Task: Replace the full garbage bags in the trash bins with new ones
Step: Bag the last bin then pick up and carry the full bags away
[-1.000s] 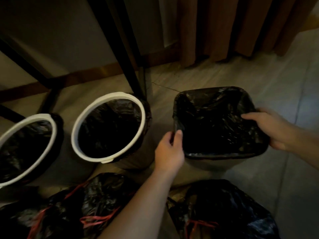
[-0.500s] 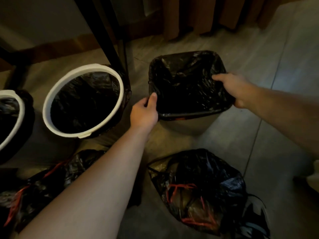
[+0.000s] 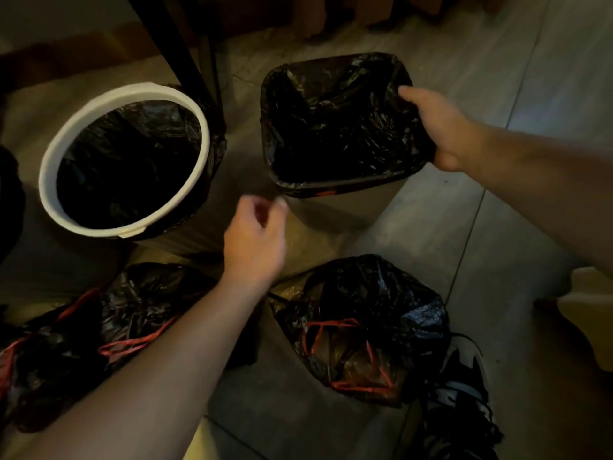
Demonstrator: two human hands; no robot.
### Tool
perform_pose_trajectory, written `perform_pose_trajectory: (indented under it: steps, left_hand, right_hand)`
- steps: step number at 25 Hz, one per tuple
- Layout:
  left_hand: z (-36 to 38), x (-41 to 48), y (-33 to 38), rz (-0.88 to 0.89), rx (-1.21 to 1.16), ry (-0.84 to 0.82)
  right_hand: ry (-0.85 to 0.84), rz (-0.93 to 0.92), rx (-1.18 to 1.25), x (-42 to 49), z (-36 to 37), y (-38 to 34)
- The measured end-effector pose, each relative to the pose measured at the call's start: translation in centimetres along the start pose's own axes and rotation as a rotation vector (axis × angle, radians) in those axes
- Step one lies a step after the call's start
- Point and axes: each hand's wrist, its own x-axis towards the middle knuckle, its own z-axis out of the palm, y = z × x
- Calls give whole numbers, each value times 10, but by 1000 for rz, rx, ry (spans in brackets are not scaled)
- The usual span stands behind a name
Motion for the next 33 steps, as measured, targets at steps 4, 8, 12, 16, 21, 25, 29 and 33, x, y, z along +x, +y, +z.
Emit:
perform_pose_trajectory:
  steps: [4, 8, 12, 16, 21, 25, 29, 33]
  left_hand:
    - [7, -53, -30, 188, 386, -646]
    - [31, -48, -42, 379, 750, -810]
    - [49, -33, -49, 56, 383, -685]
    - [43, -44, -38, -192, 140, -519]
    - [14, -73, 10, -278, 204, -415]
    - [-2, -101, 45, -368, 183, -453]
    - [-20, -117, 69, -440, 111, -489]
    - [-35, -127, 73, -449, 33, -524]
  right_hand:
    - [78, -65, -23, -9, -14, 7]
    - [142, -31, 5, 1, -40, 30]
    - [325, 98, 36, 15, -65, 54]
    - [551, 221, -111, -23, -69, 91]
    - [427, 441, -382, -165, -49, 136]
    - [-48, 695, -535, -233, -19, 130]
    - [-220, 719, -704, -248, 37, 138]
    - [-25, 773, -719, -244, 91, 177]
